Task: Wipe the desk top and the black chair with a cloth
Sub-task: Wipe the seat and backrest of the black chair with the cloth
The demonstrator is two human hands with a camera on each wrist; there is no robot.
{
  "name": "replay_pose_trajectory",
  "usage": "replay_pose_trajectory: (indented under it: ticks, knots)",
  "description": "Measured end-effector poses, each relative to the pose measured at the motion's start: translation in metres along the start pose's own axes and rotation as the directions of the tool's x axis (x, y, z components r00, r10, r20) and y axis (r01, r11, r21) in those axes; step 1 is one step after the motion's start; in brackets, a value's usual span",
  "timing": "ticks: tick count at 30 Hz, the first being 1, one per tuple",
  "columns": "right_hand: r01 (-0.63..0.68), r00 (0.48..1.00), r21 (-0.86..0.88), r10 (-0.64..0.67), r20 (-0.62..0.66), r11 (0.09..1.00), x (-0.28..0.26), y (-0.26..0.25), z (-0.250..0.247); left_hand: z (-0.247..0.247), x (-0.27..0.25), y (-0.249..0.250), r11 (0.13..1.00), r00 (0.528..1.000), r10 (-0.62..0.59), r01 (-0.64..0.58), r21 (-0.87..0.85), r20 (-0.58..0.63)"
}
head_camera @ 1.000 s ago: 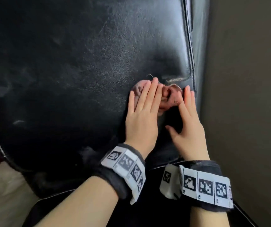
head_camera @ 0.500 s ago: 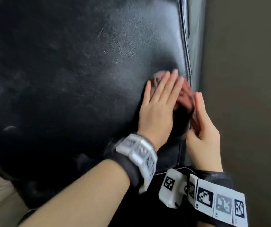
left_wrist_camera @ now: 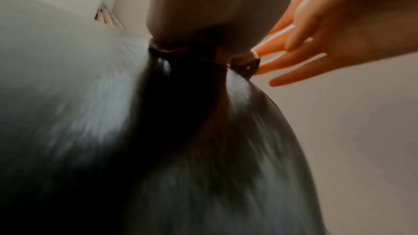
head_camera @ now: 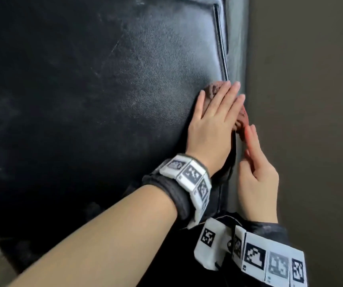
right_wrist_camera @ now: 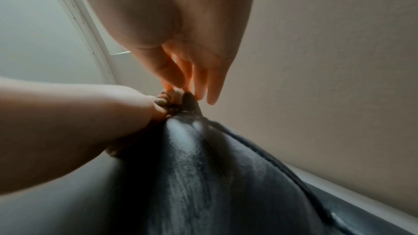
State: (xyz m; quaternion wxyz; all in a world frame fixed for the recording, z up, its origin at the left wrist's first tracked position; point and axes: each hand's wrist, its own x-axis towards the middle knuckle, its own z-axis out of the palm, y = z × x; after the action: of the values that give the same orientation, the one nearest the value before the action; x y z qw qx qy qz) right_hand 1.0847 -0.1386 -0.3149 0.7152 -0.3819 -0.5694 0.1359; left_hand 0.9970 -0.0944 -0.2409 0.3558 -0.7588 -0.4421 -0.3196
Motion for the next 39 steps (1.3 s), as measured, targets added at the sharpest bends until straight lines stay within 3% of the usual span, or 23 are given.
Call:
replay_pose_trajectory:
  ticks: [3,6,9,11,13,15,17,19,21,23,25,27,30,33,35,37,39]
  knots:
    - [-0.029,0.999,-0.021,0.029,-0.019,0.999,0.001,0.005,-0.001,0.027,-0.053,0.010,0.988,0.991,0.099,-0.109,0.113,0.088]
    - [-0.071,0.997,-0.062,0.070,-0.023,0.996,0.002,0.009,-0.003,0.050,-0.127,0.008,0.961,0.931,0.185,-0.239,0.140,0.315]
    - [-0.116,0.993,-0.104,0.115,-0.012,0.988,0.002,0.010,-0.003,0.050,-0.156,-0.014,0.953,0.863,0.173,-0.269,0.142,0.474]
    - [-0.112,0.994,-0.136,0.113,-0.001,0.984,0.003,0.010,-0.002,0.038,-0.157,-0.032,0.937,0.876,0.219,-0.312,0.159,0.430]
    - [-0.105,0.994,-0.154,0.108,0.010,0.982,0.003,0.008,0.000,0.017,-0.147,-0.050,0.927,0.918,0.252,-0.321,0.197,0.307]
    - [-0.091,0.995,-0.161,0.097,0.030,0.983,0.004,0.005,0.006,-0.012,-0.132,-0.071,0.933,0.957,0.197,-0.250,0.259,0.215]
    - [-0.082,0.994,-0.172,0.093,0.053,0.982,0.003,0.004,0.015,-0.030,-0.131,-0.090,0.925,0.972,0.126,-0.187,0.331,0.196]
    - [-0.009,0.999,-0.239,0.019,0.043,0.971,-0.002,0.000,0.028,-0.033,-0.155,-0.100,0.901,0.960,0.143,-0.227,0.369,0.242]
    - [0.179,0.984,-0.301,-0.167,0.064,0.937,-0.010,-0.008,0.046,-0.027,-0.207,-0.105,0.869,0.921,0.172,-0.309,0.386,0.351]
    - [0.356,0.926,-0.255,-0.303,0.224,0.899,-0.024,-0.014,0.070,-0.032,-0.259,-0.118,0.859,0.859,0.145,-0.356,0.367,0.491]
    - [0.466,0.838,-0.224,-0.345,0.423,0.856,-0.040,-0.016,0.093,-0.048,-0.284,-0.140,0.869,0.801,0.079,-0.347,0.353,0.593]
    - [0.535,0.788,-0.281,-0.351,0.506,0.797,-0.049,-0.011,0.106,-0.067,-0.285,-0.155,0.887,0.801,0.061,-0.316,0.335,0.595]
    - [0.547,0.777,-0.314,-0.333,0.534,0.776,-0.049,-0.004,0.108,-0.085,-0.260,-0.161,0.916,0.847,0.171,-0.325,0.236,0.504]
    - [0.541,0.779,-0.292,-0.339,0.528,0.789,-0.046,-0.005,0.106,-0.100,-0.225,-0.165,0.870,0.914,0.125,-0.288,0.400,0.386]
    - [0.538,0.771,-0.273,-0.335,0.542,0.797,-0.045,-0.005,0.106,-0.098,-0.221,-0.170,0.842,0.927,0.098,-0.271,0.465,0.363]
    - [0.532,0.770,-0.257,-0.333,0.544,0.807,-0.044,-0.005,0.105,-0.083,-0.239,-0.171,0.817,0.892,0.146,-0.352,0.457,0.427]
    - [0.531,0.771,-0.253,-0.337,0.541,0.809,-0.044,-0.004,0.104,-0.067,-0.269,-0.172,0.791,0.790,0.187,-0.474,0.387,0.584]
